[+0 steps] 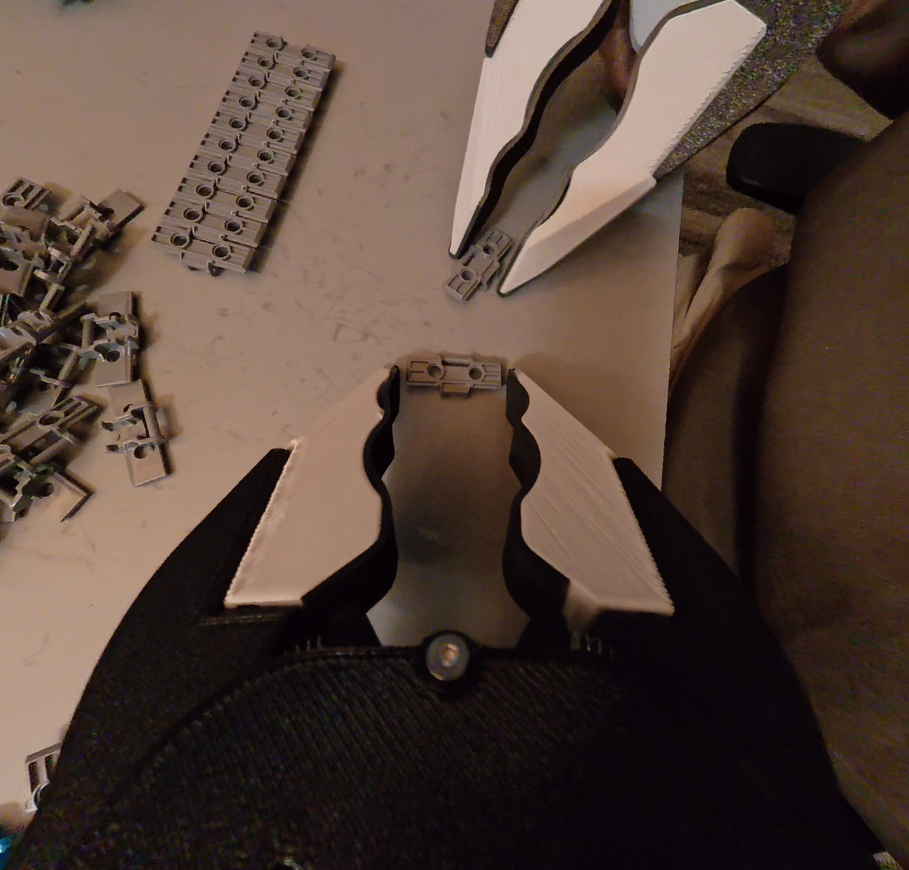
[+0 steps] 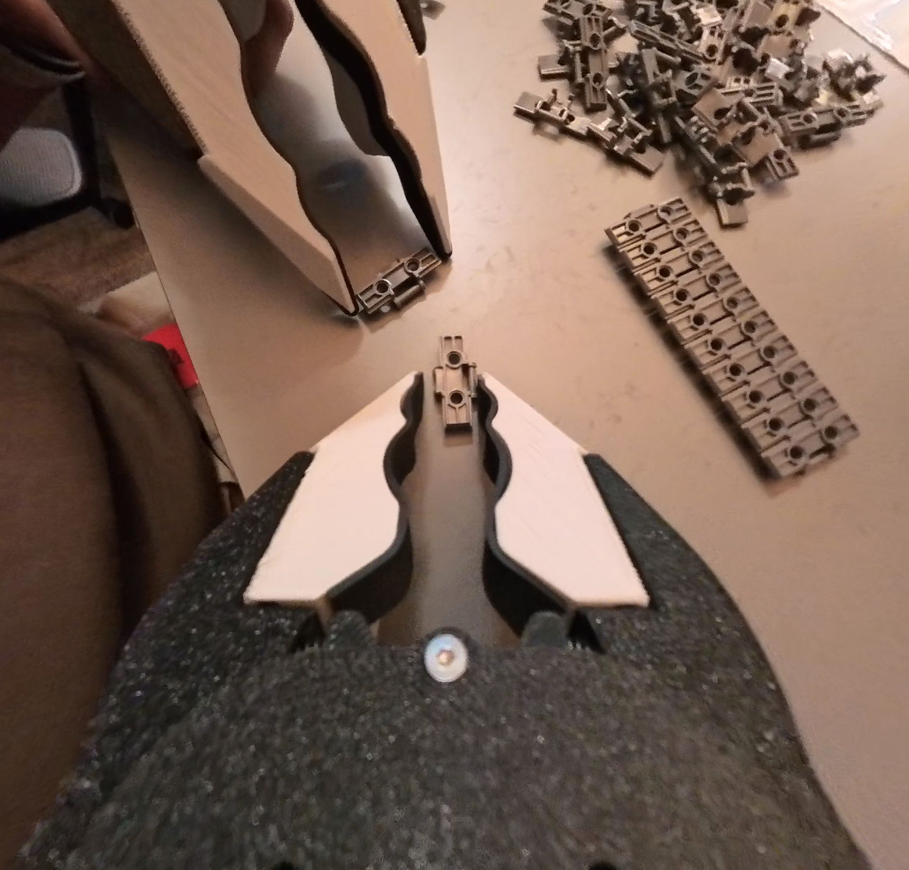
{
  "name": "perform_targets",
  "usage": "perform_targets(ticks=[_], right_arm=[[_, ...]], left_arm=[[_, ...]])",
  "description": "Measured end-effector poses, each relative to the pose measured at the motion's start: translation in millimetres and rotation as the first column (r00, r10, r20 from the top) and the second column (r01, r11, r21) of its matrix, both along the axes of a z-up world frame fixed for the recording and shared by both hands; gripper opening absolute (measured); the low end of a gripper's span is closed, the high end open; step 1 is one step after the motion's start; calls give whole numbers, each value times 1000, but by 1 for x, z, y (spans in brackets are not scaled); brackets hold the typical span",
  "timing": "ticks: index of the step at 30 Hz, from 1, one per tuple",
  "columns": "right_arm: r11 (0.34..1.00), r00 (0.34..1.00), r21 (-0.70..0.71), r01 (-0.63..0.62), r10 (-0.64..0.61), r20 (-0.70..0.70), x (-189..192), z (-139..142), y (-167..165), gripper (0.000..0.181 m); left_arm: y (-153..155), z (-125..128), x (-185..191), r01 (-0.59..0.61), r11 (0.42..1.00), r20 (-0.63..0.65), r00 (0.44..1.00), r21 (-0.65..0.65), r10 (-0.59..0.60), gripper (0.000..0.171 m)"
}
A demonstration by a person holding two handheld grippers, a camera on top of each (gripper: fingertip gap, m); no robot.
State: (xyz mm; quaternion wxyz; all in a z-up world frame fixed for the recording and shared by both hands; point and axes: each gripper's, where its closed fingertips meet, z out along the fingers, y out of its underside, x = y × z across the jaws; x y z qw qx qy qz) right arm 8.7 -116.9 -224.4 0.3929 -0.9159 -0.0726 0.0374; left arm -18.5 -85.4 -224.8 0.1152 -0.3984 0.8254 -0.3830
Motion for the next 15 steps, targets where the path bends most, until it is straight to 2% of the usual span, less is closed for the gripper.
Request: perform_targets(ticks=[5, 15], right_arm=[[998, 998, -4, 67, -67, -3, -5, 0, -1, 31], [996, 997, -46, 72, -73, -38, -12, 1, -15, 36]], left_arm=[[0, 0, 0, 1, 1000, 4, 1000, 6, -1, 42], [0, -1, 0, 0, 1000, 11, 1000, 17, 0, 42]])
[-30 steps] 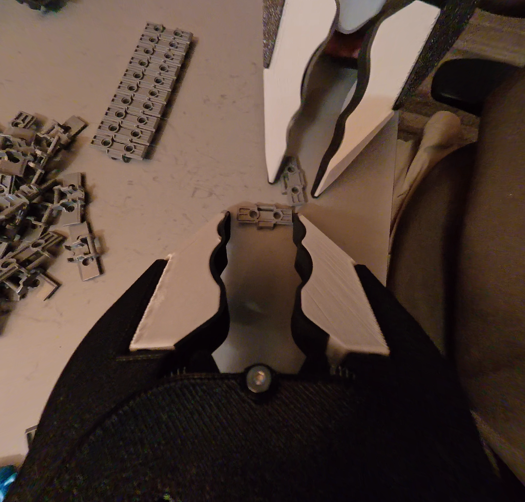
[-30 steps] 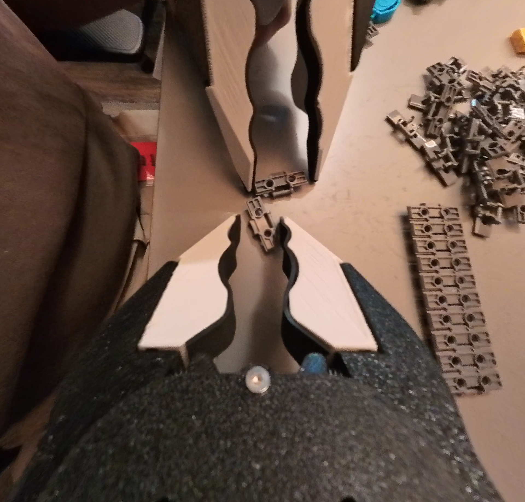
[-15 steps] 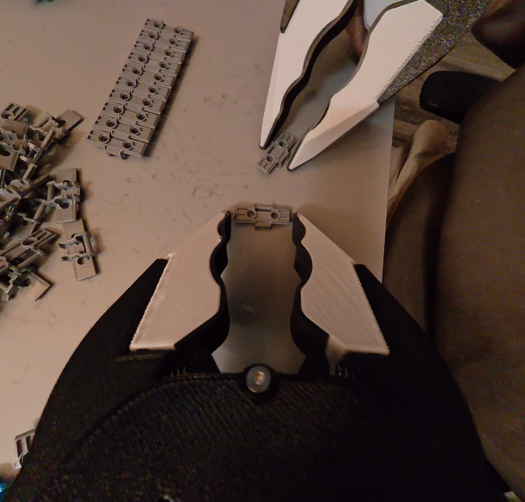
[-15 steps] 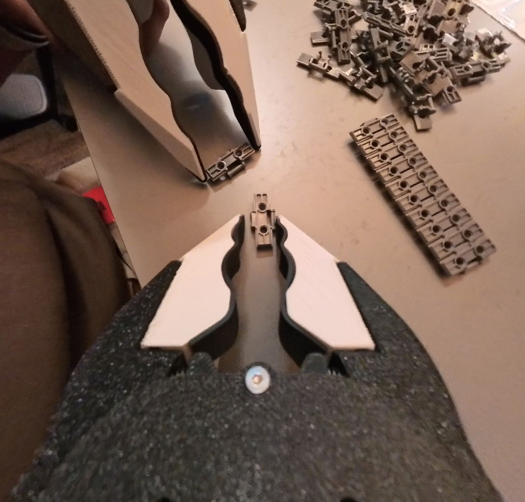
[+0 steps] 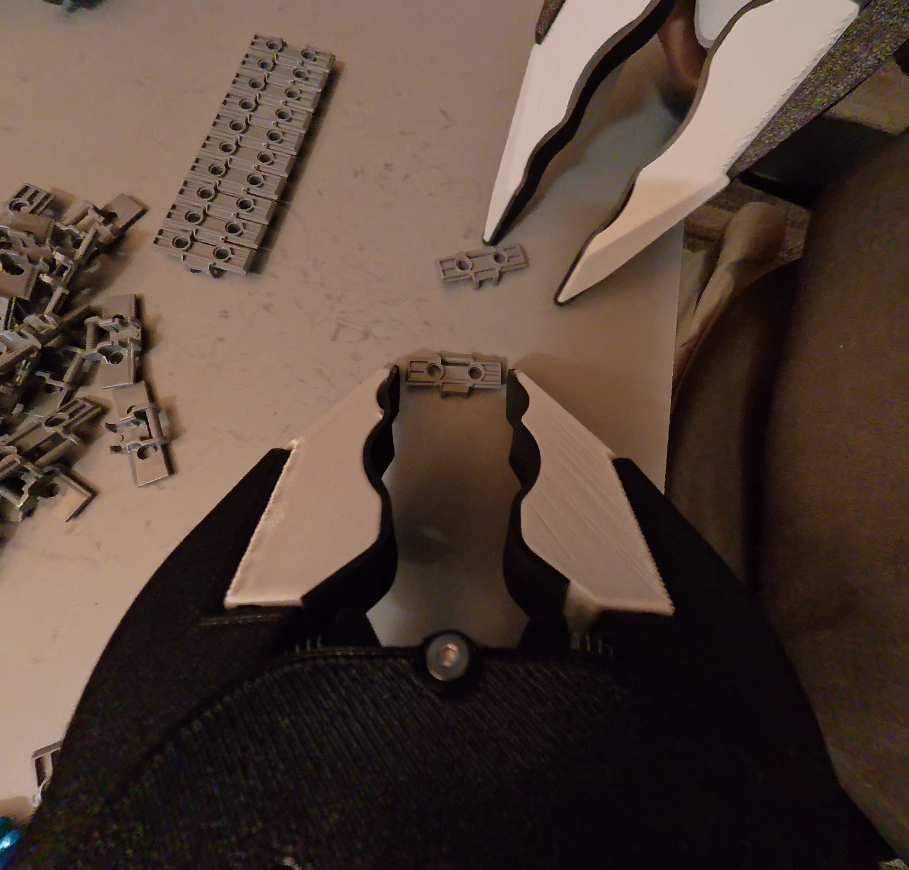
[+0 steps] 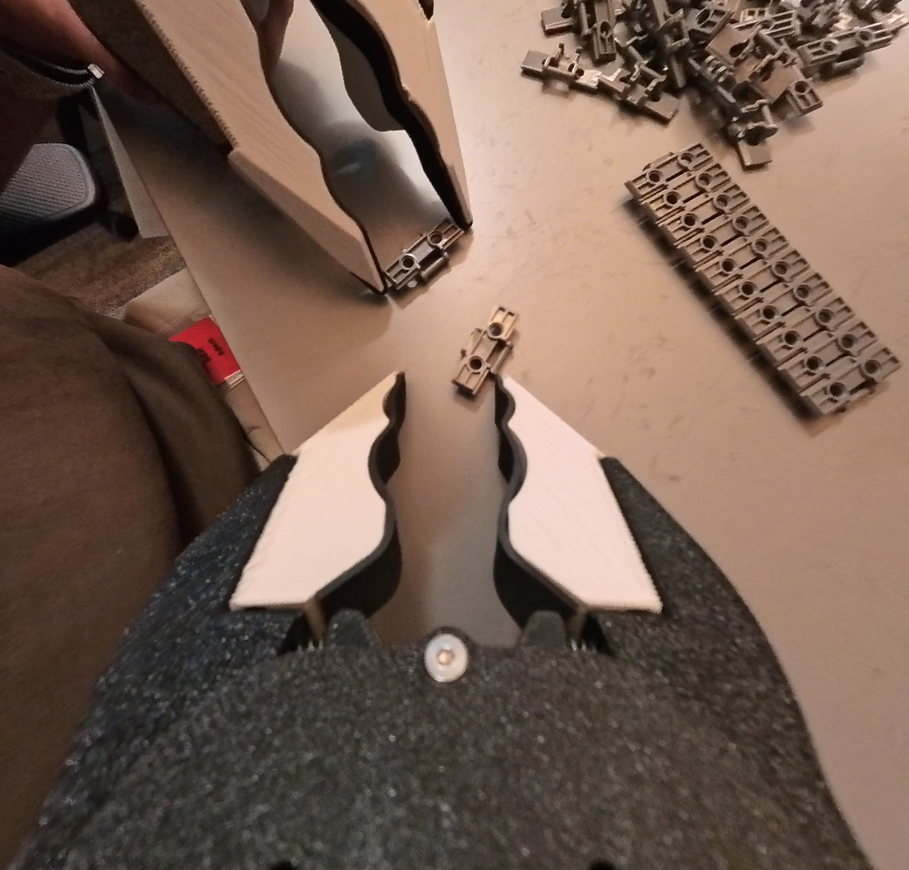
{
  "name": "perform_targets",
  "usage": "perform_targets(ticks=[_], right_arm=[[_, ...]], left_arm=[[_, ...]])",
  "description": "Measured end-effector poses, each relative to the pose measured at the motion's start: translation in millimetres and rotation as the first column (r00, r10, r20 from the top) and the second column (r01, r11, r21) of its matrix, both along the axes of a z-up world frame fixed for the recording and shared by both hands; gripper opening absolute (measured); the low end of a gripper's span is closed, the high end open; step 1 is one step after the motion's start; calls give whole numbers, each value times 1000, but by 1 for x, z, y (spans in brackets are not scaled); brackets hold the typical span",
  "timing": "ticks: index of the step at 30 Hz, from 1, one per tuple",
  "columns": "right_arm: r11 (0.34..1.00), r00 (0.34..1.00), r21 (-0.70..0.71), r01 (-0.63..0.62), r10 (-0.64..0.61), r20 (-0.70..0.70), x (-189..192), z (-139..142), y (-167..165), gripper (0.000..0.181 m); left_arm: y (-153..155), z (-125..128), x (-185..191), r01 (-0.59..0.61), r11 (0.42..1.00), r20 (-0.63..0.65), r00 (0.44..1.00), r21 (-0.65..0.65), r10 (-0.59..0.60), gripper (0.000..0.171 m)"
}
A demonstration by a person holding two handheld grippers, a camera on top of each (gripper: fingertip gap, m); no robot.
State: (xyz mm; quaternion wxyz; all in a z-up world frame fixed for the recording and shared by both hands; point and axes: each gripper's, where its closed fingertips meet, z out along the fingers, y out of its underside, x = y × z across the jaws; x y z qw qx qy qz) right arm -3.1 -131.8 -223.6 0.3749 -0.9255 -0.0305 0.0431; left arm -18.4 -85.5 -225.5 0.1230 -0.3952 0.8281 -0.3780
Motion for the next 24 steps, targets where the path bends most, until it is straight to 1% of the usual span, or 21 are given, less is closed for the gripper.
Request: perform_targets(ticks=[6, 8, 10, 12, 14, 16, 19, 21, 24], right_arm=[[998, 998, -33, -58, 58, -4, -12, 0, -7, 37], [995, 995, -22, -95, 95, -2, -15, 2, -8, 37], [994, 994, 14, -109, 108, 25, -11, 9, -7, 37], [991, 990, 55, -120, 115, 81, -2, 15, -5, 37], [991, 987, 66, -120, 112, 112, 9, 16, -4, 35], [991, 991, 60, -123, 119, 68, 15, 13, -3, 32], [988, 989, 69, -138, 141, -43, 21, 9, -1, 37], [990, 990, 48, -134, 136, -40, 28, 2, -1, 41], [988, 989, 44, -149, 149, 4, 30, 0, 0, 40]], left_arm=[[0, 0, 0, -1, 1000, -1, 1000, -1, 1, 42], [0, 0, 0, -1, 1000, -1, 1000, -1, 1, 42], [0, 0, 0, -1, 1000, -1, 1000, 0, 1, 42], [0, 0, 0, -1, 1000, -1, 1000, 0, 1, 42], [0, 0, 0, -1, 1000, -1, 1000, -1, 1, 42], [0, 0, 0, -1, 1000, -2, 1000, -3, 1, 42], [0, 0, 0, -1, 1000, -2, 1000, -3, 1, 42], [0, 0, 0, -2, 1000, -1, 1000, -1, 2, 41], [0, 0, 0, -3, 1000, -5, 1000, -7, 3, 41]])
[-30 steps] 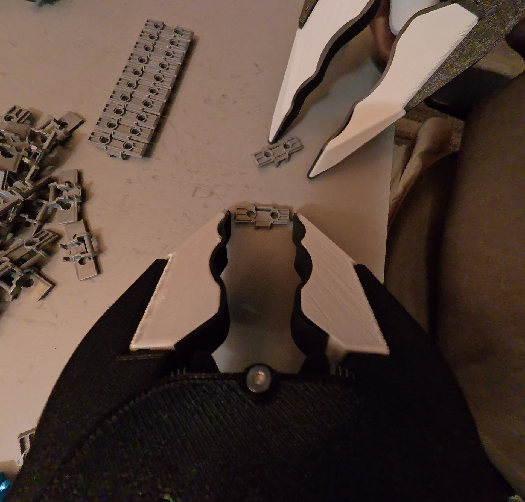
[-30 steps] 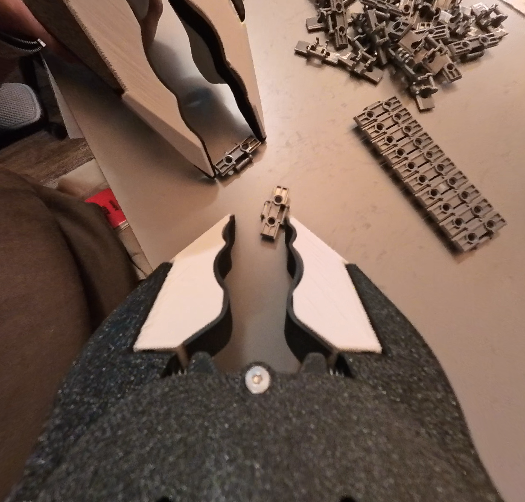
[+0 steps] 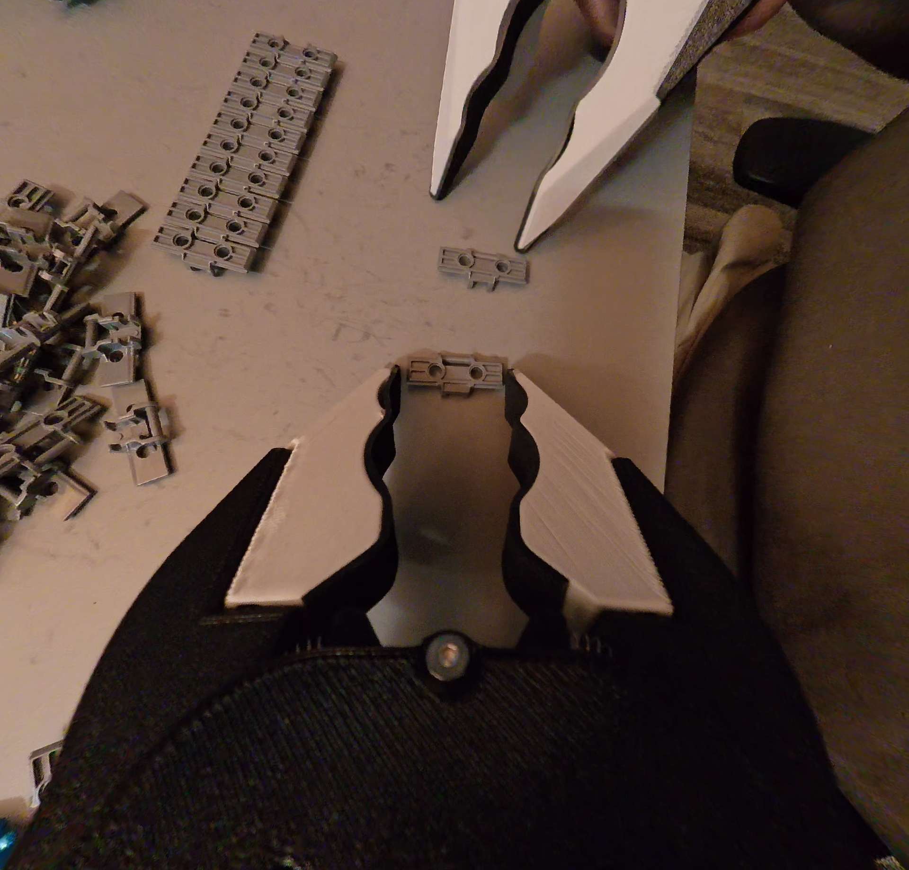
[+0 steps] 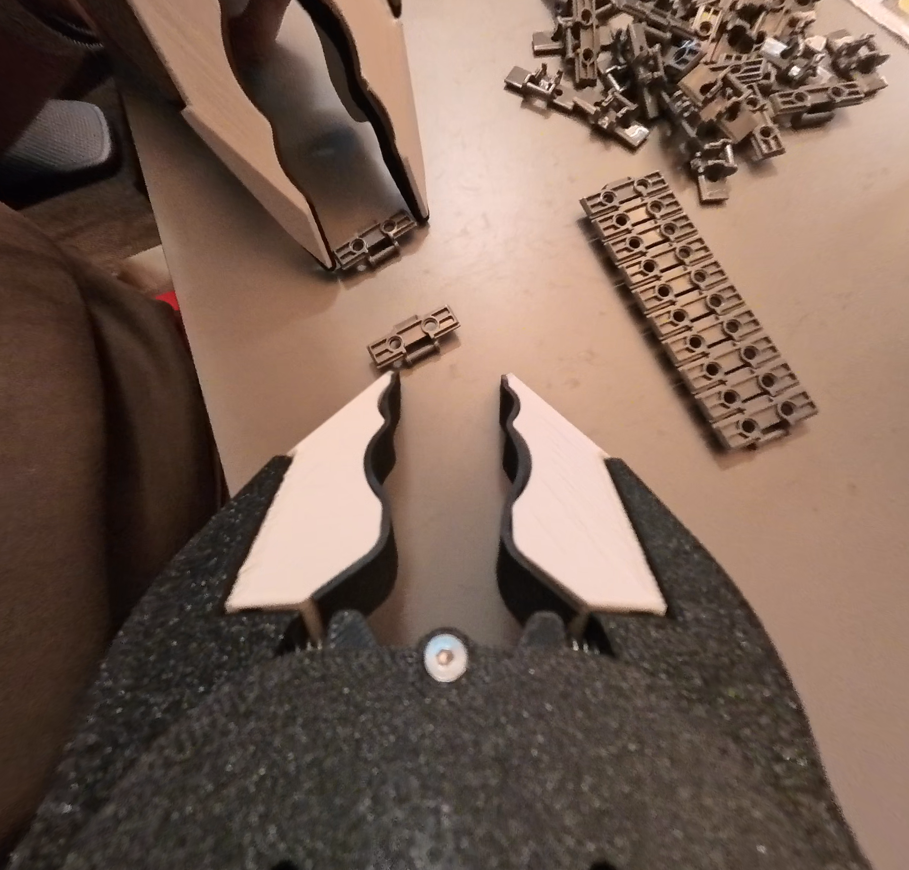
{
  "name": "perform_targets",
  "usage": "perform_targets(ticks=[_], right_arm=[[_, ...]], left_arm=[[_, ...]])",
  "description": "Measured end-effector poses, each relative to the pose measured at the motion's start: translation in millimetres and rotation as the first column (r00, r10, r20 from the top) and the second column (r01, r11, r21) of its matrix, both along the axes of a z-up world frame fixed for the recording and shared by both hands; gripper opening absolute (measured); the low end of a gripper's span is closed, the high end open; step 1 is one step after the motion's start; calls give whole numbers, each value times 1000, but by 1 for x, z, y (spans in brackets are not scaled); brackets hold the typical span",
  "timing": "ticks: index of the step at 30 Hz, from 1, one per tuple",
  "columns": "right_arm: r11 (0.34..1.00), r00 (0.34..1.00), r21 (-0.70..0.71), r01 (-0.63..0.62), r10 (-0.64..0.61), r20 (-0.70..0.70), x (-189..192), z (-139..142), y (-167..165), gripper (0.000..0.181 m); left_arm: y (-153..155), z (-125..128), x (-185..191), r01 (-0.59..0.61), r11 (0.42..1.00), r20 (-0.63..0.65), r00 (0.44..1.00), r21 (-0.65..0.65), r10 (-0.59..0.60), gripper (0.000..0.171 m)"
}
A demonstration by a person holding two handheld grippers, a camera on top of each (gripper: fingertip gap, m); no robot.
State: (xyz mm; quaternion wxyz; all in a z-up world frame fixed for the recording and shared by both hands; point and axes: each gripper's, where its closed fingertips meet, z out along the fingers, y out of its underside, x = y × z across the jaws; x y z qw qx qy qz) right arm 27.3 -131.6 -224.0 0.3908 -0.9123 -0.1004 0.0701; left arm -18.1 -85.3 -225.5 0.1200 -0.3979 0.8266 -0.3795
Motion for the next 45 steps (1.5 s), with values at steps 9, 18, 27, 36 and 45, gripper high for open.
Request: perform_targets(ticks=[9, 18, 27, 36, 45], right_arm=[[978, 975, 3, -210, 209, 79, -15, 0, -2, 46], [904, 902, -40, -425, 426, 66, -22, 5, 10, 48], [893, 891, -61, -446, 450, 61, -24, 0, 14, 36], [884, 881, -35, -466, 467, 74, -29, 1, 20, 41], [905, 904, -54, -422, 425, 51, -29, 8, 19, 48]], left_arm=[[-2, 0, -2, 20, 1000, 3, 1000, -1, -20, 42], [-2, -1, -2, 21, 999, 25, 999, 34, -22, 39], [-3, 0, -1, 37, 998, 40, 998, 49, -39, 37], [-6, -1, -2, 61, 996, 48, 997, 61, -63, 37], [-6, -1, -2, 61, 997, 42, 997, 53, -64, 37]])
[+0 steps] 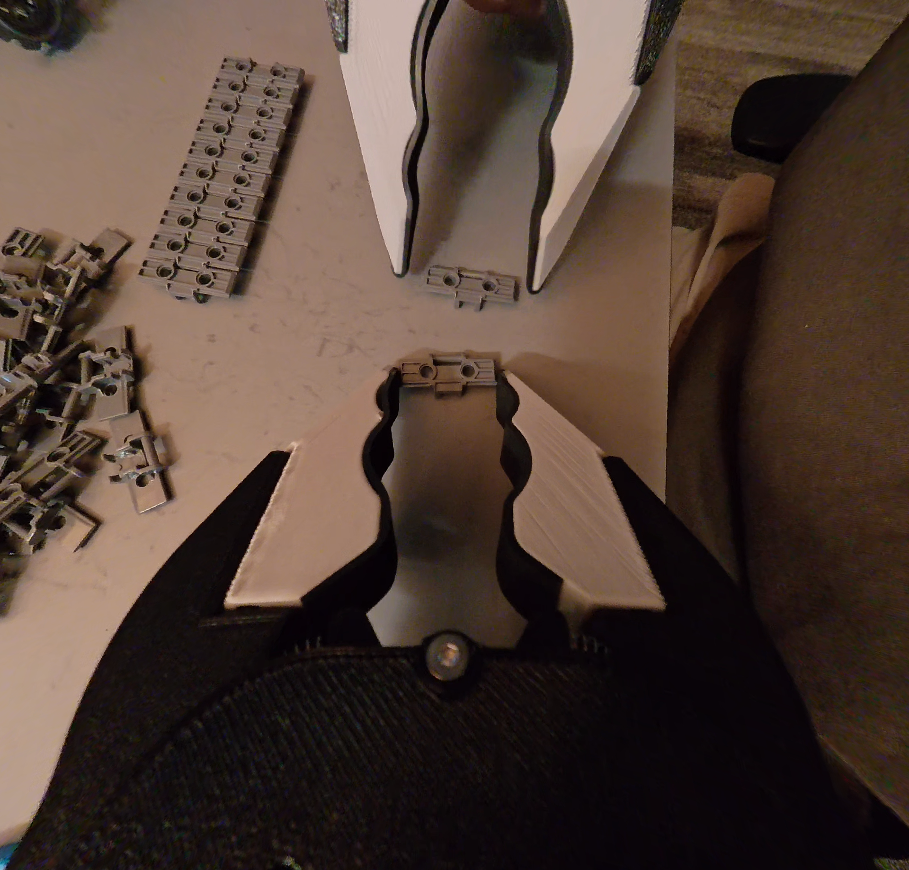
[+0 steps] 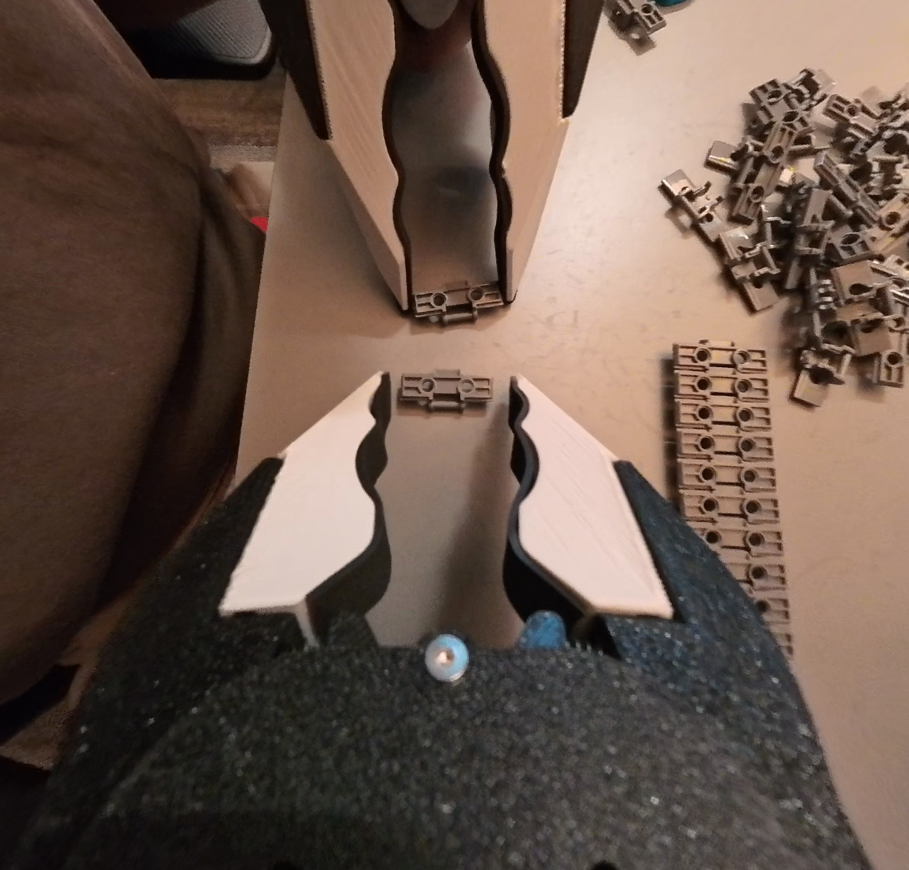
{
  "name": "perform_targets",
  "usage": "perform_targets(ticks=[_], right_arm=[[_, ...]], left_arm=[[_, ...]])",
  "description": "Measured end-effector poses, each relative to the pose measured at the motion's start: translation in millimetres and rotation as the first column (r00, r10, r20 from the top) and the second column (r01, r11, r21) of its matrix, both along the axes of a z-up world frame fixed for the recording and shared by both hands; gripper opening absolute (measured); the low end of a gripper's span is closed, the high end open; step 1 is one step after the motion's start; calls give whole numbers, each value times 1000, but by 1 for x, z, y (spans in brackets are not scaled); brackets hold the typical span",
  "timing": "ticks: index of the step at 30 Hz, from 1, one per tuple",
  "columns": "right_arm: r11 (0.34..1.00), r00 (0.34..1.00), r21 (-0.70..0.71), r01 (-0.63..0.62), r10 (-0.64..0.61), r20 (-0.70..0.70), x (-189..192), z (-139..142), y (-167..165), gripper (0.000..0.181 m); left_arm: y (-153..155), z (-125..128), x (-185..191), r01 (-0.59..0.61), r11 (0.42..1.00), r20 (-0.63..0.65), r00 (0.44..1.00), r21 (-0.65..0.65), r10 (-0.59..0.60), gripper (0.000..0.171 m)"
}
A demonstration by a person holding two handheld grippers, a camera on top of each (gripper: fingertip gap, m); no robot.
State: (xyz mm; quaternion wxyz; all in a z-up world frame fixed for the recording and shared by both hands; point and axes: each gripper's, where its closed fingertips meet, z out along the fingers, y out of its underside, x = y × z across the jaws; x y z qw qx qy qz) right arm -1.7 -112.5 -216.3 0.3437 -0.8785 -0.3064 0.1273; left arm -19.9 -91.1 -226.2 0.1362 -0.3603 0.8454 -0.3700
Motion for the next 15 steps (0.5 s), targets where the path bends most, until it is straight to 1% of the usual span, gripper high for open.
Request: perform_targets(ticks=[4, 6, 8, 12, 15], right_arm=[[1000, 999, -2, 9, -9, 44, 0, -3, 0, 44], [1000, 998, -10, 18, -17, 57, 1, -6, 1, 38], [1000, 998, -8, 15, -14, 63, 1, -5, 2, 38], [997, 998, 81, -18, 12, 69, -5, 4, 11, 38], [992, 996, 116, -48, 40, 76, -9, 2, 19, 38]], left_arm=[[0, 0, 0, 0, 1000, -1, 1000, 0, 0, 37], [0, 0, 0, 0, 1000, -1, 1000, -1, 0, 37], [0, 0, 0, 0, 1000, 0, 1000, 0, 0, 37], [0, 0, -1, 4, 1000, -1, 1000, 0, -4, 37], [-1, 0, -1, 14, 1000, -3, 1000, -4, -14, 37]])
